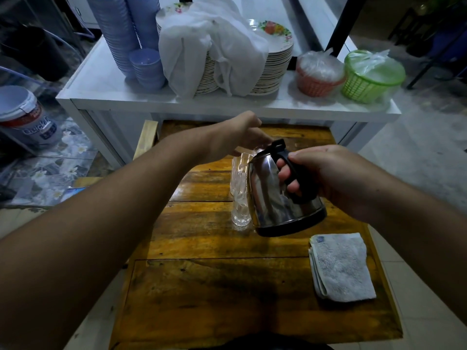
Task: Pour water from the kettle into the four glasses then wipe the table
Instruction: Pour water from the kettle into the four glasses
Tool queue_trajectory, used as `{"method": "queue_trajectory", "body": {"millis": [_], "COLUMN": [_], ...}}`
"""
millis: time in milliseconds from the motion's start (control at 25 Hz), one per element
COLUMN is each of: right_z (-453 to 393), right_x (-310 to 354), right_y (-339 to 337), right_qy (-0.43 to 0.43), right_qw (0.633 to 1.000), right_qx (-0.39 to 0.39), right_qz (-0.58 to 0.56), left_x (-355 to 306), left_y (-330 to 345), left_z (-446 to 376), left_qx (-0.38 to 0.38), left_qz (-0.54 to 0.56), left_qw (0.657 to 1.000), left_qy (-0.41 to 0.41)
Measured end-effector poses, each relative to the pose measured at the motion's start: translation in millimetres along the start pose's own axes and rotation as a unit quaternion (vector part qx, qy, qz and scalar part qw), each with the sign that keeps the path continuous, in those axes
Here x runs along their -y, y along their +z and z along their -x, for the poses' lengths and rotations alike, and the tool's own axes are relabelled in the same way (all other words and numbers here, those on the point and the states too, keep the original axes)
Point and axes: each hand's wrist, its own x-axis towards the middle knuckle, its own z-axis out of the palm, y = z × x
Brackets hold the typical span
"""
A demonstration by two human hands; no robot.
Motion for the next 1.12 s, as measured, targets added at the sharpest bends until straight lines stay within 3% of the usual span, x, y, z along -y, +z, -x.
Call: {"method": "queue_trajectory", "body": {"millis": [600, 1120], "right_z": [-6, -10], "right_x": [16, 20], "right_y": [2, 1], "right_qy": [0.044, 0.036], "right_qw": [0.999, 0.997], "right_qx": [0.0, -0.025], "right_qz": [0.026, 0.059], "left_x": [0, -1], "left_y": [0, 1], "left_z": [-2, -2], "left_qx": [0.003, -0.02], "left_qz": [-0.06, -0.045], "left_qw": [0.998, 0.999], "left_qy": [-0.001, 0.018]}}
